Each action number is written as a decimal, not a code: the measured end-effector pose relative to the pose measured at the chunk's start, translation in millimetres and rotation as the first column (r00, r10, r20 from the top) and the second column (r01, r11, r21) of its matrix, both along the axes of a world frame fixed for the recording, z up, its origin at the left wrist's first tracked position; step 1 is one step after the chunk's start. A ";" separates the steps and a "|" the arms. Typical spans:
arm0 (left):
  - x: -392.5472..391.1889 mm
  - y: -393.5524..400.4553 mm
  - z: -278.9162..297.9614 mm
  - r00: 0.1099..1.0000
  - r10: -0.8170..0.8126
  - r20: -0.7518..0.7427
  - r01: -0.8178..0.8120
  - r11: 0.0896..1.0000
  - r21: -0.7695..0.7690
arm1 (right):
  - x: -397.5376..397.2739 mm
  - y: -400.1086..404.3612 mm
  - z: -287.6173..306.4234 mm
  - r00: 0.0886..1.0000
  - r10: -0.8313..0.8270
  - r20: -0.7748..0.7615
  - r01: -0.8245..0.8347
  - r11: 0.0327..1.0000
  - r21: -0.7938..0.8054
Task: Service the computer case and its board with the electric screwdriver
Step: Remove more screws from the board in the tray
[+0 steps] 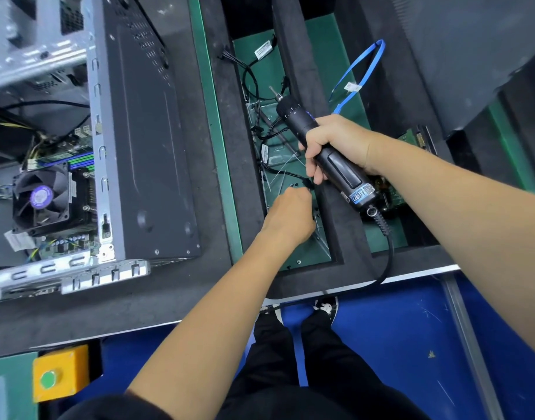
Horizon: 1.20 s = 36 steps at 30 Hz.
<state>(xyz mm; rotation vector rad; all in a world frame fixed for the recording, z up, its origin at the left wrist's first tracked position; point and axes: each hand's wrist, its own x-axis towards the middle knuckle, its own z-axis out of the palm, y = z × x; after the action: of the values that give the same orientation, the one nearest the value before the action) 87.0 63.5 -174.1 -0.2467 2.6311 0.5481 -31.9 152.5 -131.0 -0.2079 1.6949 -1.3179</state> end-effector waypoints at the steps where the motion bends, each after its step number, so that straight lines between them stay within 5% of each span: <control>1: 0.1 0.0 0.3 1.000 -0.007 -0.007 0.007 1.000 0.001 | 0.0 0.0 -0.1 1.000 0.000 0.000 0.000 1.000 0.000; 22: 2.0 6.7 -8.1 0.987 -0.157 -0.038 0.156 0.987 -0.030 | 1.4 -0.6 1.9 1.000 -0.006 -0.007 0.006 1.000 0.009; 32: 3.2 7.6 -9.2 0.986 -0.149 -0.071 0.147 0.989 -0.025 | 1.9 0.6 2.1 1.000 0.000 -0.008 0.000 1.000 0.013; 36: -2.0 5.3 -1.1 0.993 -0.018 -0.120 0.025 0.998 0.058 | 1.9 0.2 2.2 1.000 -0.008 -0.013 0.008 1.000 0.008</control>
<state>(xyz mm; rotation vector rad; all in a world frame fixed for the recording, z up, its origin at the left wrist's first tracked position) 85.0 68.8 -175.2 -0.1725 2.7241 0.6509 -30.0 152.7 -128.8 -0.2051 1.7133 -1.3177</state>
